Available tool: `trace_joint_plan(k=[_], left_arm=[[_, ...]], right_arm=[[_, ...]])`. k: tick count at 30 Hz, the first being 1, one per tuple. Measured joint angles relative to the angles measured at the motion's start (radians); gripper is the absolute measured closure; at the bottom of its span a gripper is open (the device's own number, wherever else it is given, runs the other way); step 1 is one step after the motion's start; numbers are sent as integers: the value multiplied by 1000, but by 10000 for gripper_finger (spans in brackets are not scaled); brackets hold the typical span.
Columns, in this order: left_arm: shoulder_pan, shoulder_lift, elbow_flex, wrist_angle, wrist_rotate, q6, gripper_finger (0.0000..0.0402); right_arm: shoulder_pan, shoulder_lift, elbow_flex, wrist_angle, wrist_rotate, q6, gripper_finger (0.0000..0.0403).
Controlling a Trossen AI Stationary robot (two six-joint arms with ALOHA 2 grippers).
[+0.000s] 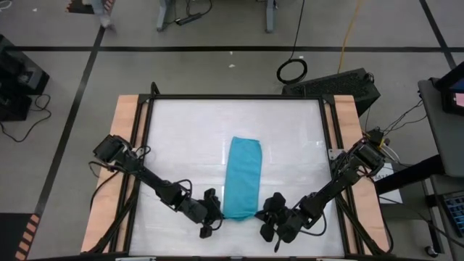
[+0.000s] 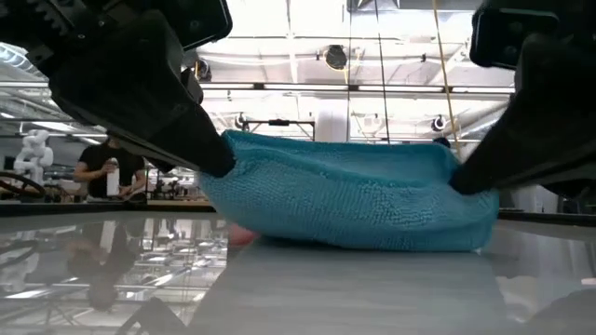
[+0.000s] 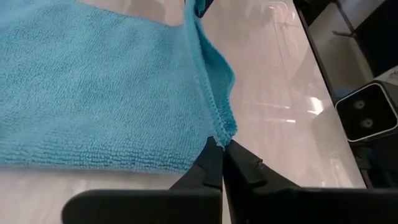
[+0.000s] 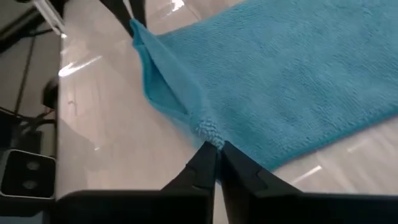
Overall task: Roll towel into tight, uniform cylinder
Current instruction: Roll the blue towel
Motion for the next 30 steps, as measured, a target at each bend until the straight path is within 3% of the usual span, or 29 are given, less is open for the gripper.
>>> trace_joint_plan(k=[8, 18, 30], left_arm=[[1, 0, 0, -21, -18, 0, 401], [3, 1, 0, -40, -19, -24, 401], [21, 1, 0, -42, -18, -53, 401]], right_arm=[[6, 0, 0, -80, 0, 31, 342], [47, 0, 0, -84, 52, -148, 261], [171, 0, 0, -59, 199, -412, 250]])
